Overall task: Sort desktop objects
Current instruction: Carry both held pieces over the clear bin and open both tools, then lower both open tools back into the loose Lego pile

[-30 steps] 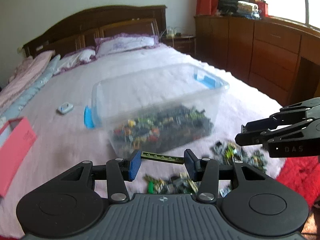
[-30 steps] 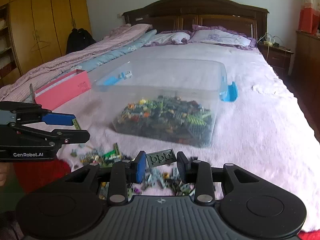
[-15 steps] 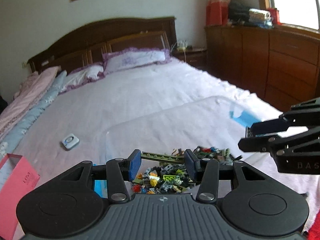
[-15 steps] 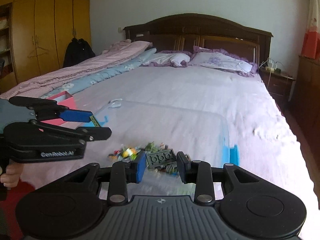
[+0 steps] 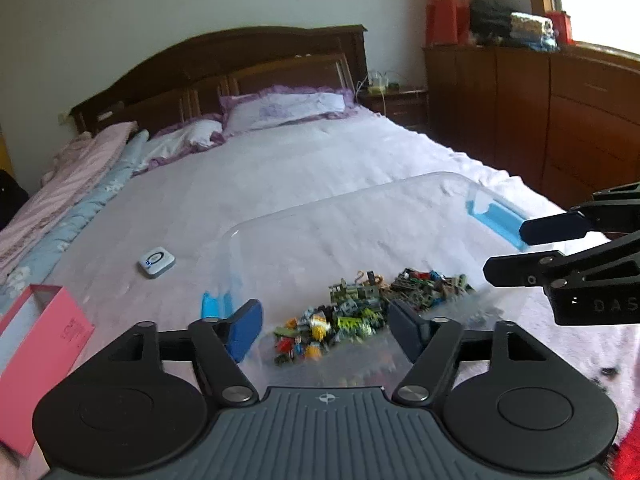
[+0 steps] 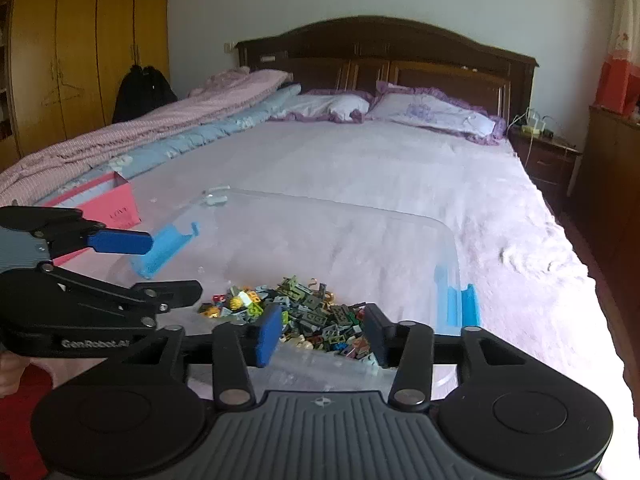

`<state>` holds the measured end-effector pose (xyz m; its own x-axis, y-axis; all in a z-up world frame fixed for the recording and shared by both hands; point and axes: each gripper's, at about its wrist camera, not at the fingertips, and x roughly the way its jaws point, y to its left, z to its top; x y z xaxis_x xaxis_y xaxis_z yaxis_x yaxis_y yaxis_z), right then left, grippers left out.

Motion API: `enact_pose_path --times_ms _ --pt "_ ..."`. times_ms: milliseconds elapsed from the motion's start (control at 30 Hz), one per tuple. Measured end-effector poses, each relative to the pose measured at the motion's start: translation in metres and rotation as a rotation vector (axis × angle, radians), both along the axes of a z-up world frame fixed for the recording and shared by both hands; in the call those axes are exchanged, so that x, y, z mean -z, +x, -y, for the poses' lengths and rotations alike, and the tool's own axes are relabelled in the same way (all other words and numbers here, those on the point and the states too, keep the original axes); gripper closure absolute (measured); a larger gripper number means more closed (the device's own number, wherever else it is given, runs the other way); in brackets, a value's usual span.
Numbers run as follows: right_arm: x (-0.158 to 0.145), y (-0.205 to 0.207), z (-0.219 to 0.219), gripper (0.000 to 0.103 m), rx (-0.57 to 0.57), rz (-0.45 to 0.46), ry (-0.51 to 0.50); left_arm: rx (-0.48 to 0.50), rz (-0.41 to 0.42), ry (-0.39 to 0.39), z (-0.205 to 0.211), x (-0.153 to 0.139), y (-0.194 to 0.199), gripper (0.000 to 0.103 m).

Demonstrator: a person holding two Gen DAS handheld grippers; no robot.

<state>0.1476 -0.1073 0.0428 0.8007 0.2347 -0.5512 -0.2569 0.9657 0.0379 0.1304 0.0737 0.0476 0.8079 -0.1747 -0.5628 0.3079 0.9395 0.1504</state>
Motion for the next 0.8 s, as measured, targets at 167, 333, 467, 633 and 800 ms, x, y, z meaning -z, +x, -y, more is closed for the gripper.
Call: enact_pose_path --times_ms 167,333,467,633,800 --pt "-0.001 -0.045 0.000 0.042 -0.007 0.028 0.007 -0.025 0.003 -0.015 -0.015 -0.003 -0.038 0.023" --pt "0.025 -0.089 -0.002 0.039 -0.014 -0.024 -0.020 -0.068 -0.078 -0.018 -0.026 0.023 -0.073 0.019" --pt "0.058 -0.119 -0.009 0.047 -0.026 -0.116 -0.037 -0.077 -0.176 0.010 -0.027 0.052 -0.097 0.020" --pt "0.084 -0.146 -0.020 0.055 -0.043 -0.194 -0.026 -0.055 -0.238 0.052 -0.023 0.075 -0.124 0.020" --pt "0.092 -0.156 -0.026 0.056 -0.060 -0.218 -0.034 -0.026 -0.232 0.060 -0.017 0.076 -0.135 0.022"
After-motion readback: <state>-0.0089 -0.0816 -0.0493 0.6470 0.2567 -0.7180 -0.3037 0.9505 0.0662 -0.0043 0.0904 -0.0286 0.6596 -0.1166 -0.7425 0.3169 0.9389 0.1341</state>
